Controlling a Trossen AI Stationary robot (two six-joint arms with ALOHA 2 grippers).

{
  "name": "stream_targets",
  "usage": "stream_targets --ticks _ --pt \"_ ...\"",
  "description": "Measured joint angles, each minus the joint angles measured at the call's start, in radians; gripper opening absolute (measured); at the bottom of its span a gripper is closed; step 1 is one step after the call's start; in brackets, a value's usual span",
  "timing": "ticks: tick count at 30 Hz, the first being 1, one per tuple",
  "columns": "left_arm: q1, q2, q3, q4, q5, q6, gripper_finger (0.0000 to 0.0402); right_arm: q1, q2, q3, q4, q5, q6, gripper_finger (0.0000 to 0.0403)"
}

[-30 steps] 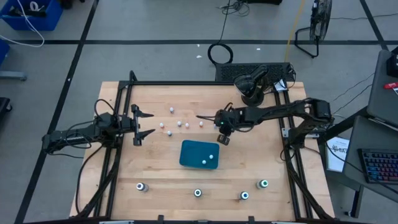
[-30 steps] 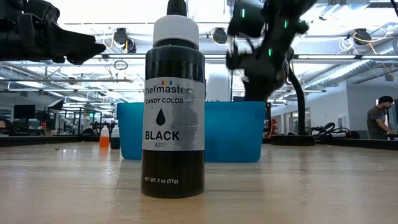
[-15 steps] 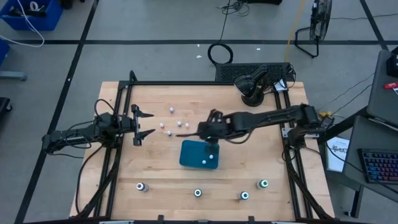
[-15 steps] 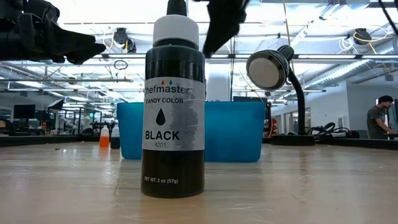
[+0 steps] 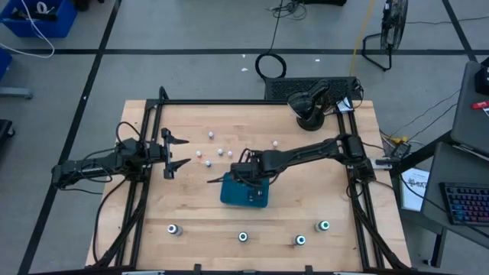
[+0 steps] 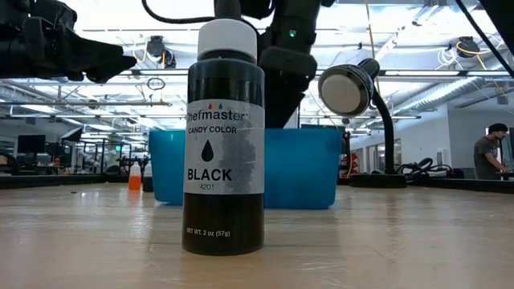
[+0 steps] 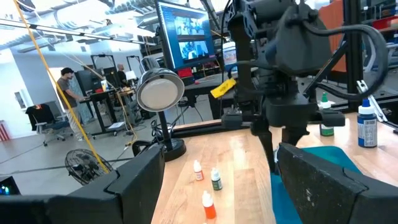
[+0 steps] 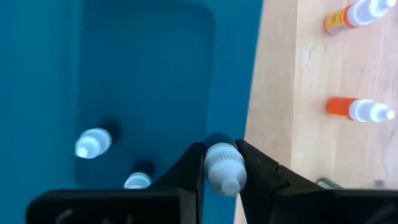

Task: Pick & Place food coloring
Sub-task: Put the black food coloring bottle into the blue bin, then put the orange food coloring bottle into the blue bin

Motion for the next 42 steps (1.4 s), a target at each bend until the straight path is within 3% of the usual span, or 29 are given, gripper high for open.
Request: stream_targets --ticks 24,33,42 --pt "0.000 0.000 0.000 0.000 0.000 0.000 0.0306 0.014 0.012 -0.185 0.166 -0.162 0.072 0.0056" --pt "0.000 0.000 0.000 0.000 0.000 0.000 0.0306 0.011 -0.003 -0.185 0.170 -0.162 0.113 0.0173" --pt "0.000 0.000 0.000 0.000 0.000 0.000 0.0306 0.011 -0.075 -0.155 0.149 -0.161 0.139 0.0190"
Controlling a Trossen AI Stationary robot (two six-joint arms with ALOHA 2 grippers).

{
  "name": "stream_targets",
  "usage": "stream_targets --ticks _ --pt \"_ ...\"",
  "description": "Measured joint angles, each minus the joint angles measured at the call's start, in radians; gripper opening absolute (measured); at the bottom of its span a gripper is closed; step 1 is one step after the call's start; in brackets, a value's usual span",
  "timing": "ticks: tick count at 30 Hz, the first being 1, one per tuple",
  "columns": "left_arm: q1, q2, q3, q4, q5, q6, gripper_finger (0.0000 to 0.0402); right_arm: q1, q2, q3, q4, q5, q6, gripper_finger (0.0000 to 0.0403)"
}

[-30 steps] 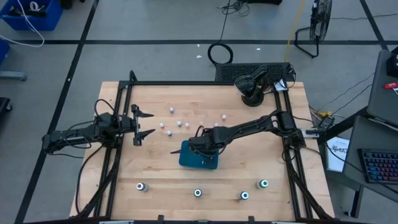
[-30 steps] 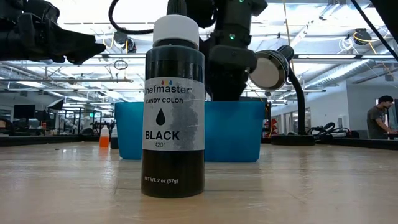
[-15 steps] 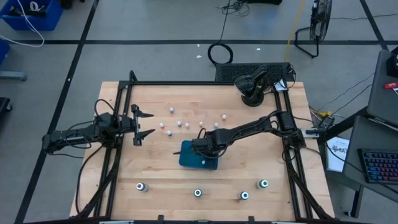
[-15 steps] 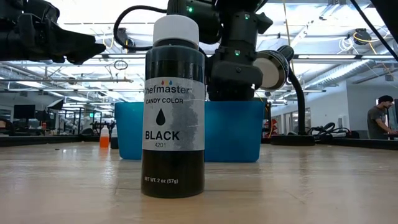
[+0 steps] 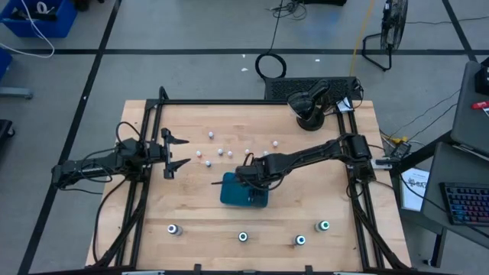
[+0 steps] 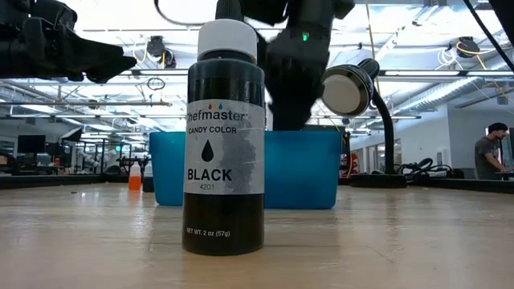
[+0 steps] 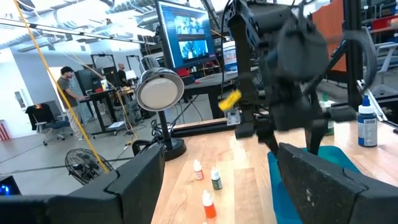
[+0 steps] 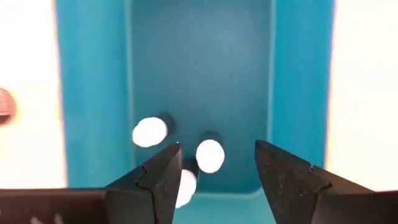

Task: Pick & Place food coloring
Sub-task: Put the orange food coloring bottle into the blue bin

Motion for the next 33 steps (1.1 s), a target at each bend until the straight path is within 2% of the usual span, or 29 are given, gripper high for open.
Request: stream_targets --ticks 4,10,13,21,26,30,33 --pt "0.000 0.000 0.000 0.000 0.000 0.000 0.0306 0.000 -0.071 0.001 0.005 0.045 -0.001 0.0184" --pt "0.000 0.000 0.000 0.000 0.000 0.000 0.0306 -0.013 -0.176 0.002 -0.102 0.283 -0.052 0.0184" --pt "0.000 0.000 0.000 0.000 0.000 0.000 0.0305 -0.061 -0.207 0.002 -0.184 0.343 -0.029 0.0188" --pt "0.000 0.000 0.000 0.000 0.000 0.000 0.0306 -0.256 -0.217 -0.092 -0.194 0.313 -0.031 0.0192" --pt "0.000 0.000 0.000 0.000 0.000 0.000 0.0306 -0.358 -0.217 -0.183 -0.092 0.234 -0.040 0.0191" --pt "0.000 0.000 0.000 0.000 0.000 0.000 0.0306 -0.405 -0.217 -0.250 -0.006 0.229 -0.077 0.0190" --pt "0.000 0.000 0.000 0.000 0.000 0.000 0.0306 -0.433 -0.217 -0.287 0.039 0.172 -0.079 0.0191"
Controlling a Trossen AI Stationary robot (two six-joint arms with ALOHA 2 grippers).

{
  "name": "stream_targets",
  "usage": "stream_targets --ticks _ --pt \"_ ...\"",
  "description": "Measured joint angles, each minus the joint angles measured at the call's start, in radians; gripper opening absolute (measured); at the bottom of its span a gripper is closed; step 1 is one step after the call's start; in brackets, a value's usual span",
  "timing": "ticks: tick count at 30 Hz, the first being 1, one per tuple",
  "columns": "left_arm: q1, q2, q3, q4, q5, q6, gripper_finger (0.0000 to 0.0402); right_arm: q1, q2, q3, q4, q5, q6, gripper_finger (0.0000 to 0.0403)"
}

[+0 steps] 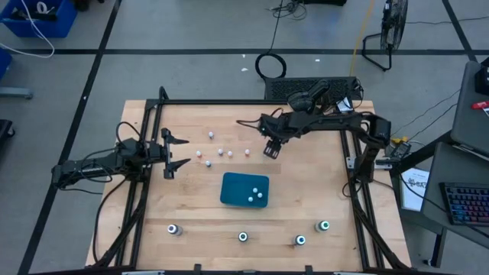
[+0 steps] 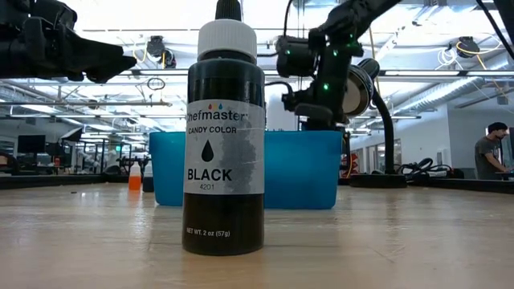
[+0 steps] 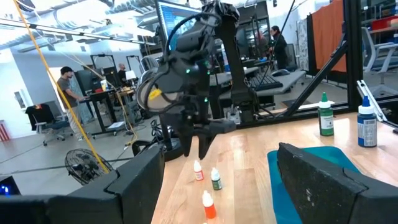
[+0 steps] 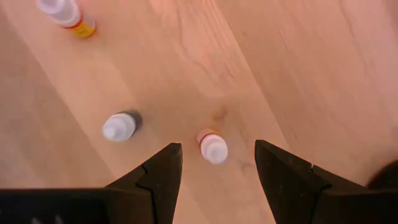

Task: Pick & Place food coloring
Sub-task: Put the orange food coloring bottle into the blue bin

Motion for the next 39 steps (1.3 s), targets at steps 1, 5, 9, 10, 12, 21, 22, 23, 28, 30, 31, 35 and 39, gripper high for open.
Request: stream_targets --ticks 1,5,9,10,12,21,22,23,28,30,31,35,39 --pt "0.000 0.000 0.000 0.000 0.000 0.000 0.0306 -0.005 0.000 -0.012 0.014 -0.013 0.000 0.0191" --pt "0.000 0.000 0.000 0.000 0.000 0.000 0.0306 -0.012 0.002 -0.058 0.080 -0.019 -0.001 0.0190" --pt "0.000 0.000 0.000 0.000 0.000 0.000 0.0306 -0.019 0.002 -0.105 0.141 -0.019 -0.013 0.0188" --pt "0.000 0.000 0.000 0.000 0.000 0.000 0.0306 -0.021 0.002 -0.115 0.152 -0.019 -0.015 0.0188" --pt "0.000 0.000 0.000 0.000 0.000 0.000 0.0306 -0.027 0.002 -0.131 0.166 -0.021 -0.015 0.0188" --pt "0.000 0.000 0.000 0.000 0.000 0.000 0.0306 -0.030 0.018 -0.151 0.216 -0.045 -0.012 0.0187" --pt "0.000 0.000 0.000 0.000 0.000 0.000 0.0306 -0.030 0.027 -0.151 0.217 -0.045 -0.013 0.0187" --pt "0.000 0.000 0.000 0.000 0.000 0.000 0.0306 -0.030 0.036 -0.151 0.222 -0.046 -0.012 0.0187" --pt "0.000 0.000 0.000 0.000 0.000 0.000 0.0306 -0.030 0.072 -0.151 0.244 -0.045 -0.021 0.0187" --pt "0.000 0.000 0.000 0.000 0.000 0.000 0.0306 -0.030 0.073 -0.151 0.248 -0.045 -0.023 0.0187" --pt "0.000 0.000 0.000 0.000 0.000 0.000 0.0306 -0.030 0.074 -0.151 0.246 -0.045 -0.023 0.0187" --pt "0.000 0.000 0.000 0.000 0.000 0.000 0.0306 -0.030 0.074 -0.151 0.243 -0.045 -0.010 0.0184" --pt "0.000 0.000 0.000 0.000 0.000 0.000 0.0306 -0.030 0.074 -0.151 0.234 -0.046 -0.007 0.0155"
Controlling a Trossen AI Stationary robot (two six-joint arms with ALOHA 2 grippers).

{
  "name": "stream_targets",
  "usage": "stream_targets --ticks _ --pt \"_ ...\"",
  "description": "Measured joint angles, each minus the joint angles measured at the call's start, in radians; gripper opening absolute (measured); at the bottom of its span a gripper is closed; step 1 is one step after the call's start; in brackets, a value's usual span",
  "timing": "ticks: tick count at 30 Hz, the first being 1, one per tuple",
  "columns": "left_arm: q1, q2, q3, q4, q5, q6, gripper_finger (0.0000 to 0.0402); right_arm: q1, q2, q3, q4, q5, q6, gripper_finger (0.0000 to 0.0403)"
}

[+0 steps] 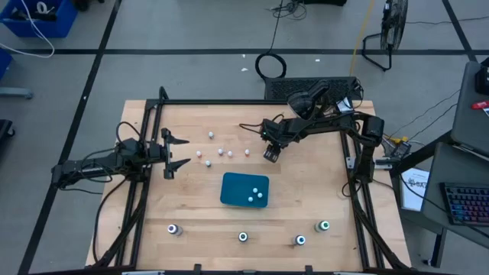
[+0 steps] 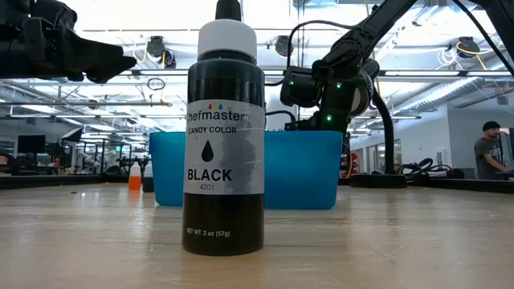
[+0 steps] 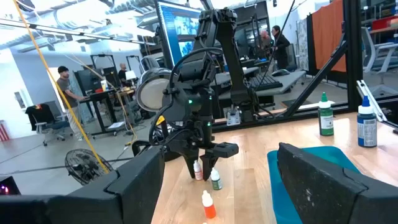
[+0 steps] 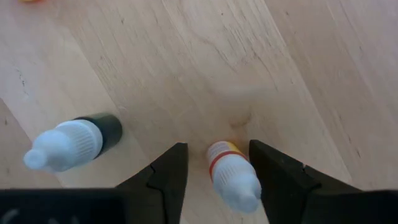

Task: Pick & Place food coloring
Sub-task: Put the orange food coloring bottle into the blue bin

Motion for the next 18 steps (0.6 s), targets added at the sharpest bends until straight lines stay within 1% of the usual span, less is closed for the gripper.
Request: stream_targets --ticks 2,6,7,13,18 --pt "0.000 0.000 0.000 0.000 0.000 0.000 0.0306 0.000 0.000 0.000 0.000 0.001 -0.001 0.0129" --pt "0.000 0.000 0.000 0.000 0.000 0.000 0.0306 0.003 -0.001 0.000 0.016 0.001 -0.033 0.0062" --pt "0.000 0.000 0.000 0.000 0.000 0.000 0.0306 0.007 -0.003 0.000 0.023 0.001 -0.040 0.0051" --pt "0.000 0.000 0.000 0.000 0.000 0.000 0.0306 0.072 -0.060 0.033 -0.001 0.022 -0.055 0.0051" --pt "0.000 0.000 0.000 0.000 0.000 0.000 0.0306 0.181 -0.146 0.116 -0.098 0.171 -0.053 0.0051"
